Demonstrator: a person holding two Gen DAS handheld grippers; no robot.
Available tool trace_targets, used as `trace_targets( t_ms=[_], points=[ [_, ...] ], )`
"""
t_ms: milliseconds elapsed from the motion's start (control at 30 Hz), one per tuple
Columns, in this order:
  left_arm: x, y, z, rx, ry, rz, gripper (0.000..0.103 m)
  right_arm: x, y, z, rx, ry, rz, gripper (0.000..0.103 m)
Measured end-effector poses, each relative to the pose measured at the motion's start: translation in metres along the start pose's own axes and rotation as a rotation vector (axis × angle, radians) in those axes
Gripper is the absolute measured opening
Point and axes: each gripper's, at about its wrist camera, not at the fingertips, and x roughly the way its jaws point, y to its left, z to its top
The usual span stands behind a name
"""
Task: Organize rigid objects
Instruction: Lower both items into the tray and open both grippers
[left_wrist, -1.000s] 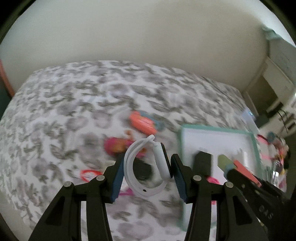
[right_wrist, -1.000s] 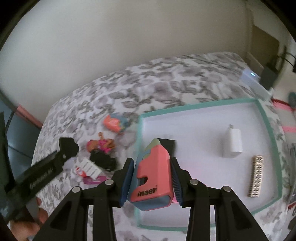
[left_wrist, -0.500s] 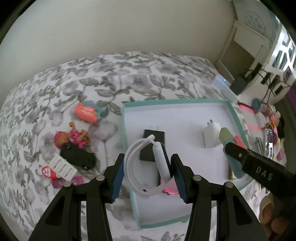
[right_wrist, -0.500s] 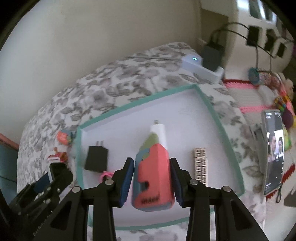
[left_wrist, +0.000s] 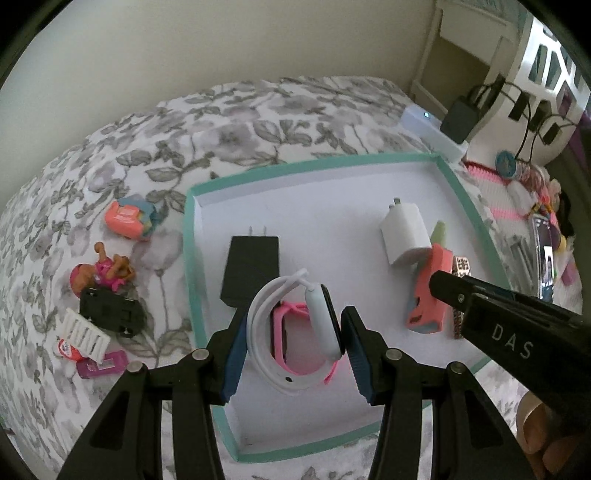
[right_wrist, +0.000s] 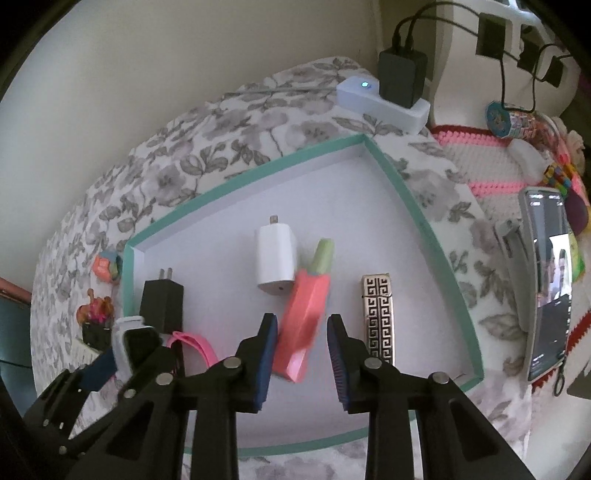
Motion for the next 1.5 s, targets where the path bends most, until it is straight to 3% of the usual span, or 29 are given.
trace_targets(
  t_ms=[433,667,1067,1367,1433,1500],
  points=[
    [0.014,-0.008,-0.003,0.030,0.028,0.025,0.052,-0.001,-0.002,0.000,-0.006,0.005,-0.006,0.030],
    [0.009,-0.007,0.000,0.024,0.019,0.035,0.059,-0.003,-0.001,0.001,-0.013,-0.004,-0.010,0.030],
    [-0.019,0.033,0.011,-0.124,-0.078,0.073,0.060,-0.017,0.009,0.004,-0.053,-0.047,-0.011,0.030],
    [-0.019,0.070,0.009,-0.253,-0.083,0.147,0.065,-0.009,0.026,0.000,-0.113,-0.052,-0.026,0.030],
    [-0.018,0.075,0.007,-0.269,-0.081,0.162,0.070,-0.006,0.029,-0.001,-0.127,-0.049,-0.035,0.031],
    [-0.017,0.079,0.006,-0.279,-0.085,0.172,0.086,-0.004,0.031,-0.002,-0.136,-0.047,-0.039,0.038]
  ],
)
